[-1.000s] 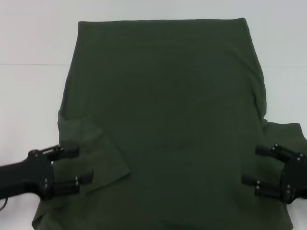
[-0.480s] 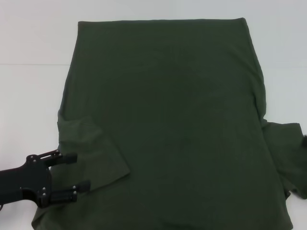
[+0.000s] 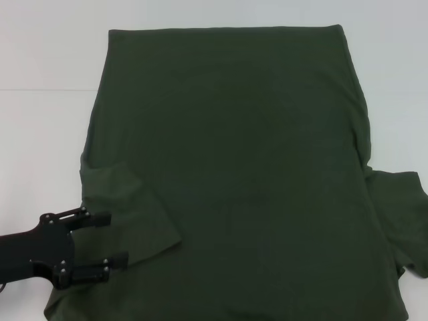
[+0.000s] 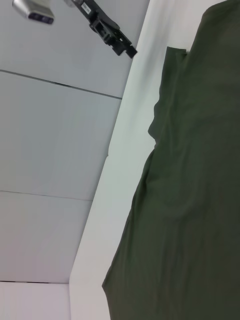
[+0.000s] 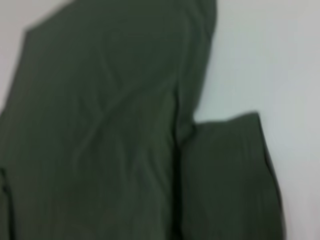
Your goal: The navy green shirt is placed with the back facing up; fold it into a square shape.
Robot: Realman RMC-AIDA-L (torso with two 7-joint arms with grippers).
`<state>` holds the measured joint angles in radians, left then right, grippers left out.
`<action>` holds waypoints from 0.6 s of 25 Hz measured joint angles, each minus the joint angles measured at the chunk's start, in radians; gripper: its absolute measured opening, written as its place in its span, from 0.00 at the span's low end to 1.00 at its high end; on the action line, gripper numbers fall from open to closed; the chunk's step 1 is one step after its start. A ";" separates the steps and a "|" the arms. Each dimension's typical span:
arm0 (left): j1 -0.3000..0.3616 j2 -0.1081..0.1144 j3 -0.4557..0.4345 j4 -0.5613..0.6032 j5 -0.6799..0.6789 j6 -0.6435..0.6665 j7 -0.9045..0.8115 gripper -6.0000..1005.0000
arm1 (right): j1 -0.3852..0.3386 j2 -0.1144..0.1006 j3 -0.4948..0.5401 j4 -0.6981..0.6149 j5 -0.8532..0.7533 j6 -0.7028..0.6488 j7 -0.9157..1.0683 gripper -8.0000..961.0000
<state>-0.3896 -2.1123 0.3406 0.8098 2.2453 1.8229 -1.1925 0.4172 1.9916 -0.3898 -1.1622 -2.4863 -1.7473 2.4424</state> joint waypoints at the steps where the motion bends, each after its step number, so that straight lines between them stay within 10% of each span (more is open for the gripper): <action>1: 0.000 0.000 0.000 0.000 -0.001 0.000 0.002 0.83 | 0.020 -0.002 -0.002 0.001 -0.039 -0.007 0.025 0.95; 15: 0.007 -0.006 -0.001 -0.007 -0.003 -0.005 0.037 0.84 | 0.124 -0.012 -0.039 0.143 -0.216 0.063 0.104 0.95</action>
<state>-0.3825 -2.1186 0.3391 0.8031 2.2419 1.8175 -1.1554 0.5409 1.9794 -0.4285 -1.0195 -2.7026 -1.6842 2.5461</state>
